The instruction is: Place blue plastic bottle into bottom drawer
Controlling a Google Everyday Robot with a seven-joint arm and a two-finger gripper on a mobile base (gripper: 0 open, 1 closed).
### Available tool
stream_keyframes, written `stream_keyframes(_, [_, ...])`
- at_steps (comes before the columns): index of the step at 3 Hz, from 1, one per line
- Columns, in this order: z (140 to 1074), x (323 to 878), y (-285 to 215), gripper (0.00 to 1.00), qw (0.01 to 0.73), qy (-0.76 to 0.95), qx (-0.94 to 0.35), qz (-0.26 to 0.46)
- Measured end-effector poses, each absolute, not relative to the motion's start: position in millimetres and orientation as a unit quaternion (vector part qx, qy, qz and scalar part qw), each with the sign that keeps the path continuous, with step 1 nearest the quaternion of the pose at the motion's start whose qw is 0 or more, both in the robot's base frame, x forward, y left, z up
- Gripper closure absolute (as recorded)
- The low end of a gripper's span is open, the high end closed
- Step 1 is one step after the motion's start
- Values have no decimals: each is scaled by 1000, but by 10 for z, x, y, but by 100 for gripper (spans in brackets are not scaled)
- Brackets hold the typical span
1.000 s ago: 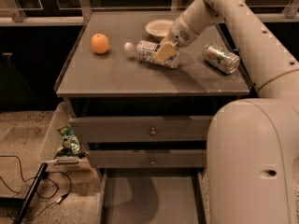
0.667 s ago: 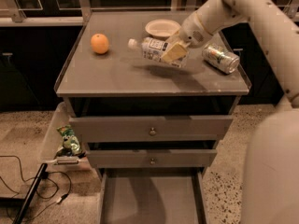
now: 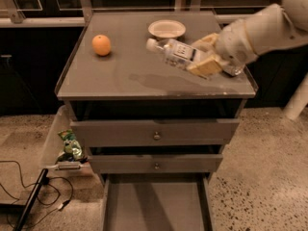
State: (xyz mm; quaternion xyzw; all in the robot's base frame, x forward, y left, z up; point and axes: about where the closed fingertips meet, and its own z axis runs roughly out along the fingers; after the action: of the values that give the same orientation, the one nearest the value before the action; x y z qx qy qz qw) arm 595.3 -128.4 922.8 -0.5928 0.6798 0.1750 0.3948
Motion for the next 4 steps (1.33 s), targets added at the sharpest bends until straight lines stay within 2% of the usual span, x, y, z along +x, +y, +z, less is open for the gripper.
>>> stream_keyframes(1, [9036,5435,-1482,100,408,683,-583,164])
stream_keyframes(2, [8504,4866,-1745,100,388,710,-560,180])
stream_keyframes(4, [8247,4679,-1778,100,366,722,-554,192])
